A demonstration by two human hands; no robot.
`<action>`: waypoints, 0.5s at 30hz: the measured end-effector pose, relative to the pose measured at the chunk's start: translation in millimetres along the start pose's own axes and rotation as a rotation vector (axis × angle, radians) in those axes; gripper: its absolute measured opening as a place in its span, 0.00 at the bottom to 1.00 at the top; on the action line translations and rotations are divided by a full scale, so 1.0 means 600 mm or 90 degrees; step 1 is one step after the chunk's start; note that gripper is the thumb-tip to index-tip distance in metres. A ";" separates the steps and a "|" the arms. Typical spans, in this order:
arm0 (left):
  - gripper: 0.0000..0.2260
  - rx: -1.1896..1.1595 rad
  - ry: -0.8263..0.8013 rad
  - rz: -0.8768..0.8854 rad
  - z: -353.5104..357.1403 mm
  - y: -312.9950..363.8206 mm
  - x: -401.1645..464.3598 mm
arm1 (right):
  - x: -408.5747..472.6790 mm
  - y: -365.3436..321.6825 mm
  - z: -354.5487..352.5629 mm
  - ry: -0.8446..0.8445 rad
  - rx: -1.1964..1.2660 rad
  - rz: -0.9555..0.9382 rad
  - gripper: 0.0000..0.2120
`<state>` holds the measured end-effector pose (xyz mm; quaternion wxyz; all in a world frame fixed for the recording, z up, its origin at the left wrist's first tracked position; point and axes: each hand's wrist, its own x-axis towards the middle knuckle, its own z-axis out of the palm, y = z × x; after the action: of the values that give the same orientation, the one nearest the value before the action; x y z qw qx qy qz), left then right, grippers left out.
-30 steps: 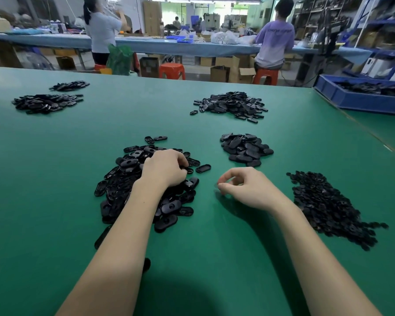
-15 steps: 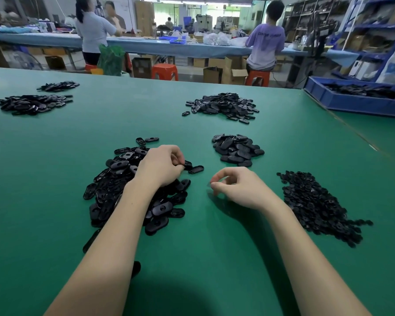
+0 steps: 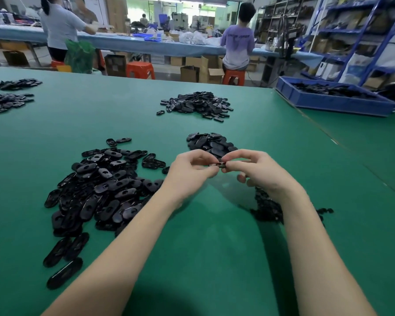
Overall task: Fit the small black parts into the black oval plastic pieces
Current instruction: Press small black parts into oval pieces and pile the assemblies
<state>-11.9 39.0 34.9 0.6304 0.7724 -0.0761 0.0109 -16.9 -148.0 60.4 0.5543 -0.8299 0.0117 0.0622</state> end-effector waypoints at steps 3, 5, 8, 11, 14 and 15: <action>0.10 -0.038 0.011 -0.016 0.020 -0.007 -0.007 | -0.003 0.008 -0.024 0.077 -0.088 0.023 0.04; 0.11 -0.049 0.016 -0.024 0.025 -0.011 -0.010 | -0.003 0.017 -0.038 0.170 -0.193 0.045 0.04; 0.11 -0.052 0.012 -0.032 0.027 -0.016 -0.011 | -0.010 0.025 -0.050 0.198 -0.365 0.135 0.04; 0.12 -0.037 0.007 -0.019 0.029 -0.019 -0.012 | -0.016 0.020 -0.052 0.190 -0.465 0.205 0.05; 0.12 -0.028 0.007 -0.009 0.029 -0.020 -0.012 | -0.015 0.016 -0.046 0.201 -0.488 0.234 0.07; 0.12 -0.025 0.006 -0.008 0.029 -0.020 -0.012 | -0.014 0.016 -0.043 0.209 -0.491 0.237 0.07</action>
<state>-19.0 25.3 19.0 0.6460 0.7602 -0.0688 0.0090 -24.0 -175.7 62.0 0.1748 -0.9583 0.2242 0.0285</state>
